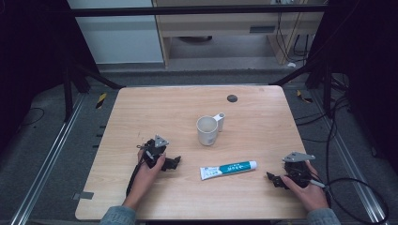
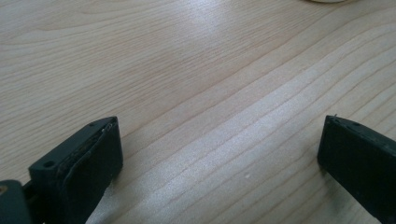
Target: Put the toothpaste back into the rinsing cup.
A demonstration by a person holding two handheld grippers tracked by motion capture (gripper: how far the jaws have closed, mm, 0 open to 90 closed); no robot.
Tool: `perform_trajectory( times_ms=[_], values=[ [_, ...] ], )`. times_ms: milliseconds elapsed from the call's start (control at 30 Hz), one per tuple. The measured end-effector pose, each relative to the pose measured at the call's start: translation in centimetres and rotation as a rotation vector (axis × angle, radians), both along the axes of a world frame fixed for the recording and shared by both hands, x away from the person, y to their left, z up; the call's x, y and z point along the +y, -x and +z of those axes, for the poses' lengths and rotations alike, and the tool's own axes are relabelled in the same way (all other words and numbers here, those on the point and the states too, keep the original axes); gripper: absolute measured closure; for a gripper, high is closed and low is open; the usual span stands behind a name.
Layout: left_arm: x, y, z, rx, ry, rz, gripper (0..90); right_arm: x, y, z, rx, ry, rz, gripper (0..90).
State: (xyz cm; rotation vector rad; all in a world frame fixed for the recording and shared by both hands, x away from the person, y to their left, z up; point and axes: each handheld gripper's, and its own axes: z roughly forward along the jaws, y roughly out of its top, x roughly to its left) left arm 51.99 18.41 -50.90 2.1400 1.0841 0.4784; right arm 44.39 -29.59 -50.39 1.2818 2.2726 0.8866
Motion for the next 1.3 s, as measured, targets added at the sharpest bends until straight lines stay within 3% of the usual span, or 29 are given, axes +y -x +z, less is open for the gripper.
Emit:
perform_trajectory(
  times_ms=[333, 467, 733, 900, 1300],
  values=[
    [0.1, 0.1, 0.0, 0.002, -0.001, 0.007, 0.0, 0.3, -0.3, 2.4, 0.047, 0.082, 0.136, 6.7],
    [0.0, -0.1, 0.0, 0.002, -0.002, 0.015, 0.0, 1.1, -0.8, 4.0, 0.063, 0.137, 0.220, 7.5],
    [0.0, -0.1, 0.0, 0.001, -0.001, 0.015, 0.0, 3.6, -1.9, 6.3, 0.066, 0.202, 0.339, 10.8],
    [0.1, 0.0, 0.0, 0.002, 0.000, 0.014, 0.0, 6.3, -3.3, 7.6, 0.061, 0.248, 0.434, 12.2],
    [0.1, 0.0, 0.0, 0.002, 0.001, 0.015, 0.0, 8.4, -4.4, 9.1, 0.079, 0.297, 0.519, 10.0]
  ],
)
